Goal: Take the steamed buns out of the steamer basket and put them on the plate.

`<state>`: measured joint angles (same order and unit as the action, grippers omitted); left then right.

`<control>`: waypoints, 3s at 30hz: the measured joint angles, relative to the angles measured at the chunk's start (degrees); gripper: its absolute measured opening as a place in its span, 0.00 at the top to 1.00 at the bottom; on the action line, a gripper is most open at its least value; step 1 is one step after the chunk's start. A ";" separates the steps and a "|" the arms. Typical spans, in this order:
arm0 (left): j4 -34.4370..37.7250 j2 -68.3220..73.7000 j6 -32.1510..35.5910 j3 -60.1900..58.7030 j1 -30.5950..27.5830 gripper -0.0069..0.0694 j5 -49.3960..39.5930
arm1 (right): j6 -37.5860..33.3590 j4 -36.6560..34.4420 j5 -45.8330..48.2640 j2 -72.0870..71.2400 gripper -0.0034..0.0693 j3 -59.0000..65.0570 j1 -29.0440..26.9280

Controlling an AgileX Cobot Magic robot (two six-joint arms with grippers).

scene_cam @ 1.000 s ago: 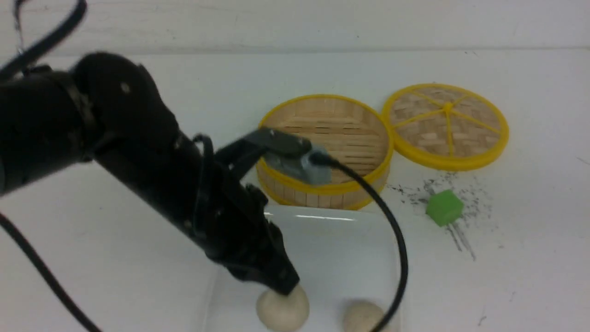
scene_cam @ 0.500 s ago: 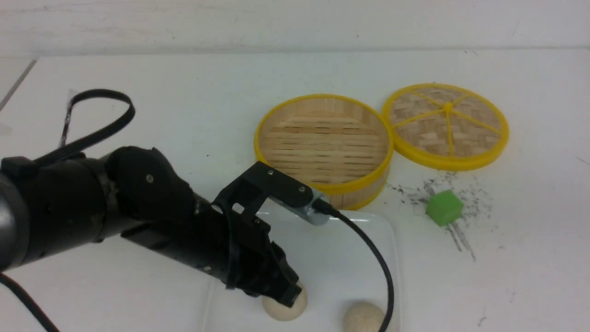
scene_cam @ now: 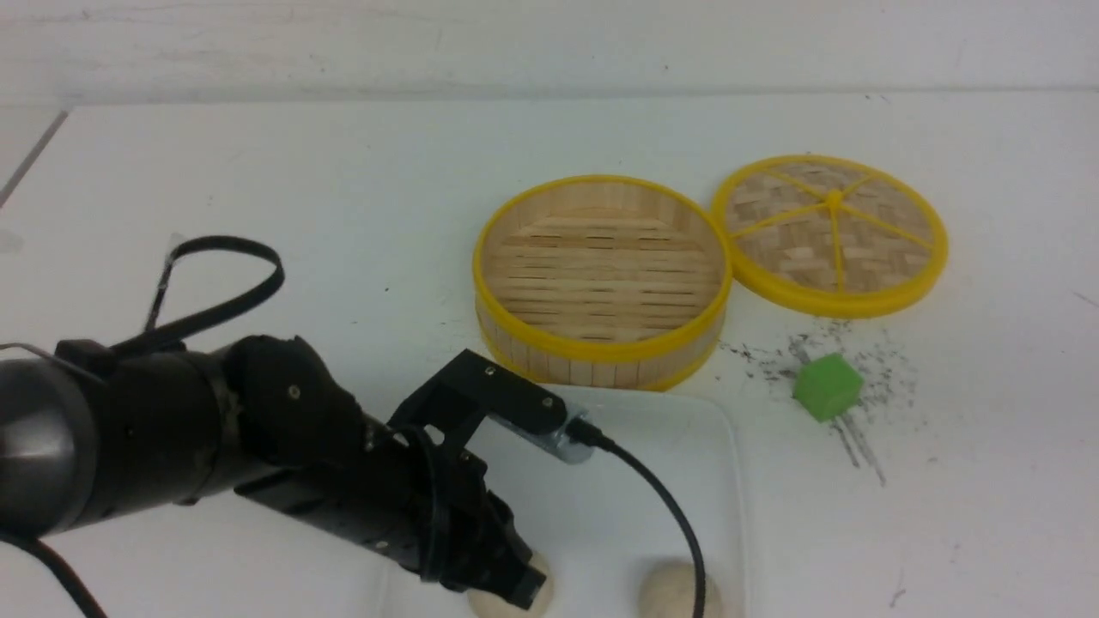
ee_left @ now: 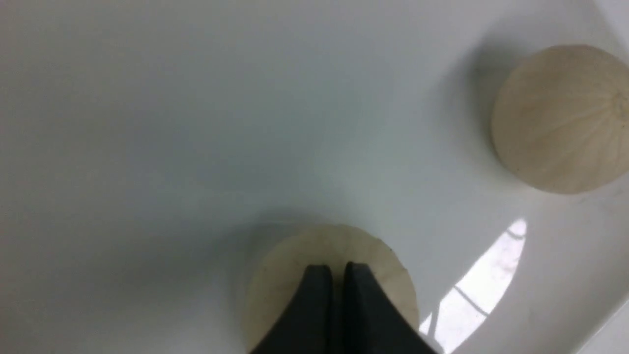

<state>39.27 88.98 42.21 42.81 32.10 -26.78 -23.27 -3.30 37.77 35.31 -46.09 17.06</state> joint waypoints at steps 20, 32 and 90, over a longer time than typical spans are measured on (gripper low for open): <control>-11.29 -1.68 -4.19 19.63 0.00 0.14 5.46 | 0.00 -0.10 -2.10 0.00 0.38 0.00 0.00; -29.78 -19.68 -15.02 22.53 0.00 0.44 15.82 | 0.00 -0.10 -2.81 0.00 0.38 0.05 0.00; -75.52 -79.28 -85.22 -18.34 -8.46 0.60 -5.48 | 0.00 -7.34 -1.66 0.00 0.38 0.05 0.00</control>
<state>-36.25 9.70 -43.01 24.47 23.65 -32.26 -23.27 -10.64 36.10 35.31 -46.05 17.06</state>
